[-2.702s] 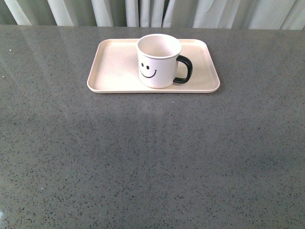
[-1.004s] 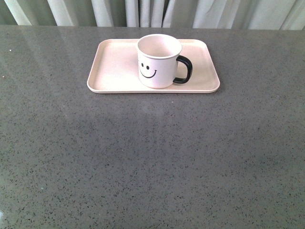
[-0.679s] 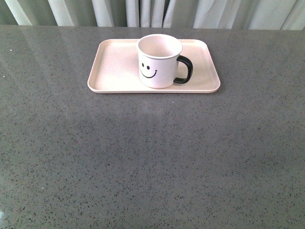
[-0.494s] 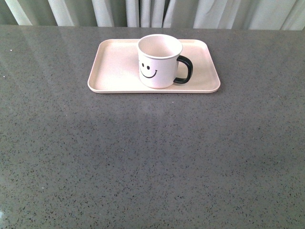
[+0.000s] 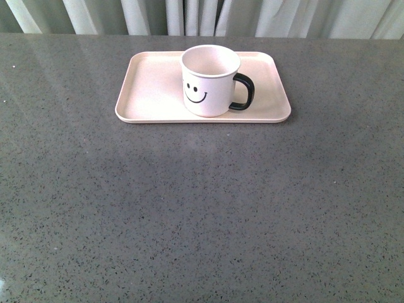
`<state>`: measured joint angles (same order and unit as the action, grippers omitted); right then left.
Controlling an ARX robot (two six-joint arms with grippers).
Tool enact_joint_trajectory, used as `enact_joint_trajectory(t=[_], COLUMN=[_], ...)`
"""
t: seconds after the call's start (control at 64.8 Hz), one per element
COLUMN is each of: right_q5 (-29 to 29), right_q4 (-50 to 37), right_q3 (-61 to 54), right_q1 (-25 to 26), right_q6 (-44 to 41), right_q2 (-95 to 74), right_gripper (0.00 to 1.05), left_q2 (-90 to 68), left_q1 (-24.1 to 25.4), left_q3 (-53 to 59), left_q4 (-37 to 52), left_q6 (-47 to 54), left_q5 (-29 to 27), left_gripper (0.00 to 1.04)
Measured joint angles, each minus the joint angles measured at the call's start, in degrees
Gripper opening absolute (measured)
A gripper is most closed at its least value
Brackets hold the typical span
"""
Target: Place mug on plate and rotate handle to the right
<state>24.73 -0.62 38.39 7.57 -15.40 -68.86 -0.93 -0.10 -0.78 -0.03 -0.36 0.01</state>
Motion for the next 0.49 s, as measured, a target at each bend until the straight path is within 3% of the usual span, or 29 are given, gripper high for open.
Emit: enact_joint_trajectory(t=[0.324,0.494], right_q5=[-12.2,-15.8], right_q4=[2.7,7.6], right_q3=[23.9,35.3], right_q1=[-13.6,-16.7], right_q6=[10.1,14.6], right_q2=[-29.2,-39.1], right_gripper=[0.96,0.96], left_q2=[0.0,0.0], left_q1=[0.0,0.0], left_q3=[0.0,0.0], left_q4=[0.0,0.0], left_q6=[0.0,0.0], left_q5=[0.0,0.0], left_gripper=[0.96,0.96])
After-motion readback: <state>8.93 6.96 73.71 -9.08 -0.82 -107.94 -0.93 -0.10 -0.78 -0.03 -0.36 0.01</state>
